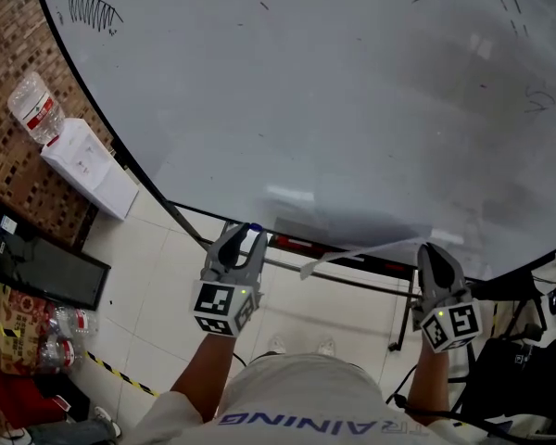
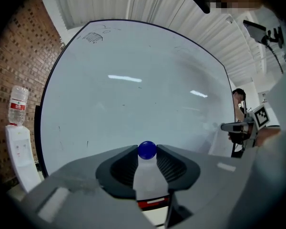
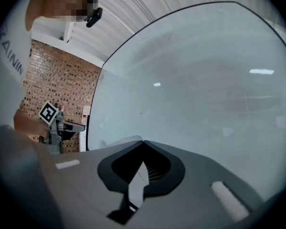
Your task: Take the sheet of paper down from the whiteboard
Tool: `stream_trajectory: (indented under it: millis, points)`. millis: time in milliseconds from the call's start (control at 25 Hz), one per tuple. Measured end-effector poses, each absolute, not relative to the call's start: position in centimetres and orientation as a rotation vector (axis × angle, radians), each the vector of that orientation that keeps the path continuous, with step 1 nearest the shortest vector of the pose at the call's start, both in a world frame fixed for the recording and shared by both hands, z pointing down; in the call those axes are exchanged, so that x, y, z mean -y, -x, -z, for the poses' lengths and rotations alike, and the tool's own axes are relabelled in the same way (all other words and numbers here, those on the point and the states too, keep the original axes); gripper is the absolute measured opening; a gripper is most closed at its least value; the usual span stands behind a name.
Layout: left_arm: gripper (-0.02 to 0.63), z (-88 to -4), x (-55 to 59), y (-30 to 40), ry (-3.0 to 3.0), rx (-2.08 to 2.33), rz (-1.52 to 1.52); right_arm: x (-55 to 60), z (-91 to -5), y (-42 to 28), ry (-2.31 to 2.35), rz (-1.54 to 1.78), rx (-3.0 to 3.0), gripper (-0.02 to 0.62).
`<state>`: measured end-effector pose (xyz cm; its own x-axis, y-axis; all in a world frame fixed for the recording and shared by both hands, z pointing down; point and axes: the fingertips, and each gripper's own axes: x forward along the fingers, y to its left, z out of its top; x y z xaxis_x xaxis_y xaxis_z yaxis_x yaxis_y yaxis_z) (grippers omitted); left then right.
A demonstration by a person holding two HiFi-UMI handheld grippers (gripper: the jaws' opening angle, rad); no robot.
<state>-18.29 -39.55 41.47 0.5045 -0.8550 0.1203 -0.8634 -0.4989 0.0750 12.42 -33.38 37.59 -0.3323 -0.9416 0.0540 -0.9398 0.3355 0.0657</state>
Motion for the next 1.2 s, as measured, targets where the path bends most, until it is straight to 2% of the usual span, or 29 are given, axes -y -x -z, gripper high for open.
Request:
stream_trajectory:
  millis: [400,1200]
  points:
    - [0.127,-40.4,38.5,15.4,-2.656,1.432,-0.029,32.7,-36.3,-13.5,-1.829,0.049,2.528,0.006]
    - [0.127,-39.7,37.0,12.9,-2.698,1.392,-0.096,31.9,-35.7,-13.6,-1.783,0.083,2.534,0.006]
